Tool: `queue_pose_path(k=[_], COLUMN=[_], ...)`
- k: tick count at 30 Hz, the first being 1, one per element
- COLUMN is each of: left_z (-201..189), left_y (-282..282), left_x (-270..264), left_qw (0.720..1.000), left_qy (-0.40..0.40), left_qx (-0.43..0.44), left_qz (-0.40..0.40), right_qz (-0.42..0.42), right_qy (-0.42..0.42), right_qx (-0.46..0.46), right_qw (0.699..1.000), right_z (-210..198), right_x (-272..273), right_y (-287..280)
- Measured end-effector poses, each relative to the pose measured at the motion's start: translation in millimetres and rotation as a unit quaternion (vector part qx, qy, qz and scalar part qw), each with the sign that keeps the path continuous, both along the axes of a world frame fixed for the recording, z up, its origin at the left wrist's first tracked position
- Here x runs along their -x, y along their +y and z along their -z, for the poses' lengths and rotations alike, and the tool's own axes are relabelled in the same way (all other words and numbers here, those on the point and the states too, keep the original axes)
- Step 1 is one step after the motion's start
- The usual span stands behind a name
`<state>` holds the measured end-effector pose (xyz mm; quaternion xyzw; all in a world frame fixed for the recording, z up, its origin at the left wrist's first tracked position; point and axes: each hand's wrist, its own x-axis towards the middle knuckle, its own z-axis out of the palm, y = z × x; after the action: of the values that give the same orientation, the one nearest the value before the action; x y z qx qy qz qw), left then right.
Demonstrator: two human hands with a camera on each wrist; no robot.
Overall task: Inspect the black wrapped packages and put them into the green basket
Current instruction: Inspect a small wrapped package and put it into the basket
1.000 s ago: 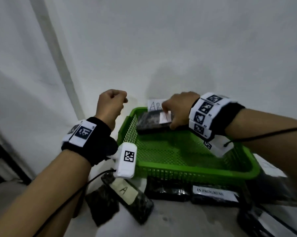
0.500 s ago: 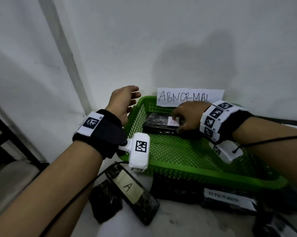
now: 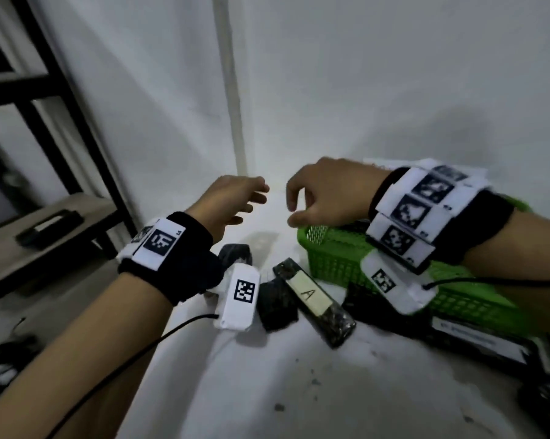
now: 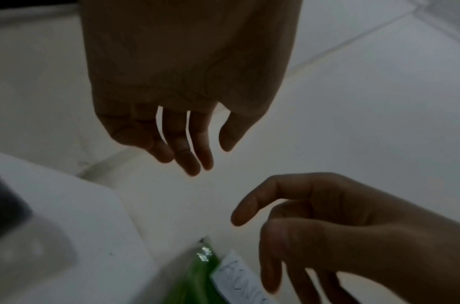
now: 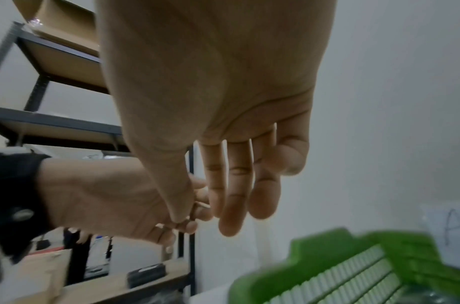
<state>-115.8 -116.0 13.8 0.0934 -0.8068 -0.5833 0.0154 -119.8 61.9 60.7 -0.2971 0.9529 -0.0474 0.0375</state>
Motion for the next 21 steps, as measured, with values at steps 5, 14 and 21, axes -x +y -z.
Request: queue_pose_path(k=[5,14,21], left_z=[37,45,4], left_y=[-34,-56,-46], left_x=[-35,-66,-91], left_qw=[0.974,0.986,0.968], left_qy=[-0.108,-0.069,-0.046], left_qx=[0.201,0.154,-0.202], left_qz=[0.015,0.009,0.145], right_qz=[-0.030,-0.025,-0.064], right_qy=[-0.072,-0.055,-0.081], right_qx=[-0.042,0.089,0.326], right_qw=[0.996,0.994,0.940], right_z=[52,73,42], right_x=[-23,-34,-69], right_y=[-43,-47,-3])
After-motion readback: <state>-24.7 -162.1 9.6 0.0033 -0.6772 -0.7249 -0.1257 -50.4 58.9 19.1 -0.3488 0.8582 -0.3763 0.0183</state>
